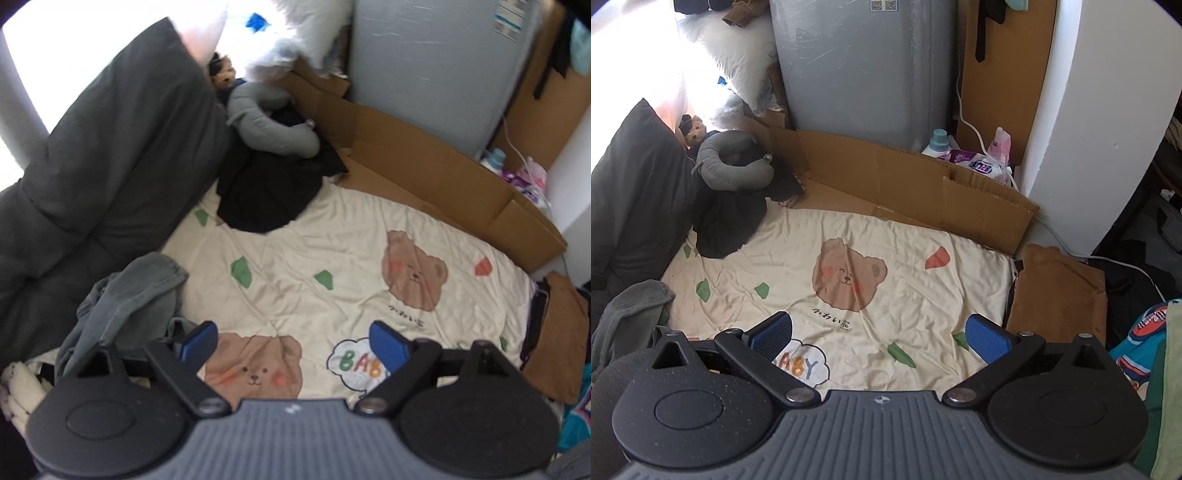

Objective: Fold clothes
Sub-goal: 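Move both tools toward the light-blue jeans beside the grey duvet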

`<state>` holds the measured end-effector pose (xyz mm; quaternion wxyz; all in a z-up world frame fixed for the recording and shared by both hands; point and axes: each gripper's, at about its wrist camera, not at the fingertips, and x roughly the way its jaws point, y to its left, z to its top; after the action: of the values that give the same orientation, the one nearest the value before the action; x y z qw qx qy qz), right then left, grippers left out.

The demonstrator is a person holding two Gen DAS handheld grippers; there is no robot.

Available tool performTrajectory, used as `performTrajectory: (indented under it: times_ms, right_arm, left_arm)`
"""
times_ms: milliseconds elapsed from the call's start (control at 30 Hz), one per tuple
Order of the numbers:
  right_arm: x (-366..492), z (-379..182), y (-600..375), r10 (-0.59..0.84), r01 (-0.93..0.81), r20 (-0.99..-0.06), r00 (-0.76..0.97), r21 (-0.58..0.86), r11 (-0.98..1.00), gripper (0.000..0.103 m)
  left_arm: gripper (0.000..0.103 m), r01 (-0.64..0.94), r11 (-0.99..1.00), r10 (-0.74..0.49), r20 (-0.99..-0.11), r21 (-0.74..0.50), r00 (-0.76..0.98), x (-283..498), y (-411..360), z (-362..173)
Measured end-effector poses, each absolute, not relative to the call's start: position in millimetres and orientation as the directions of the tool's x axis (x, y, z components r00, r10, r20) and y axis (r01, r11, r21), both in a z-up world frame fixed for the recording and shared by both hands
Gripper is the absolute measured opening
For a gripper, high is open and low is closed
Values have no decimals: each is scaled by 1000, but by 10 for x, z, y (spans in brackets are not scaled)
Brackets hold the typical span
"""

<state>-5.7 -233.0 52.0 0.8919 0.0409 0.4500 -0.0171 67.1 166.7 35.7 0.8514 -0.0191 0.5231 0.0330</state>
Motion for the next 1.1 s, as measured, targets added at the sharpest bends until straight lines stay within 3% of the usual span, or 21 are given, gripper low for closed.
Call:
performTrajectory:
  times_ms: [267,433,700,800,1100]
  right_arm:
    - [32,450,-2198,10,71,-800,600,65,995,103]
    - [91,375,-2075,5,64,-792,611,55,996,103]
    - [220,256,-1874,1,64,-778,628,54,996,102]
    - [268,188,-1843,10,72,-785,619,70,995,94]
    - [360,-19,-1691,21,58,-802,597,69,996,88]
  left_arm:
    - [91,-206,979,85,-902,-4,423,753,2261,254]
    - [80,-246,969,100,-905,-6,414,758,2559,190]
    - [78,-291,957,126,-906,3,405,710,2895,73]
    - [75,-326,945,145,-911,13,386,698,3059,8]
    - [74,-339,940,176,-908,40,380,707,3316,-111]
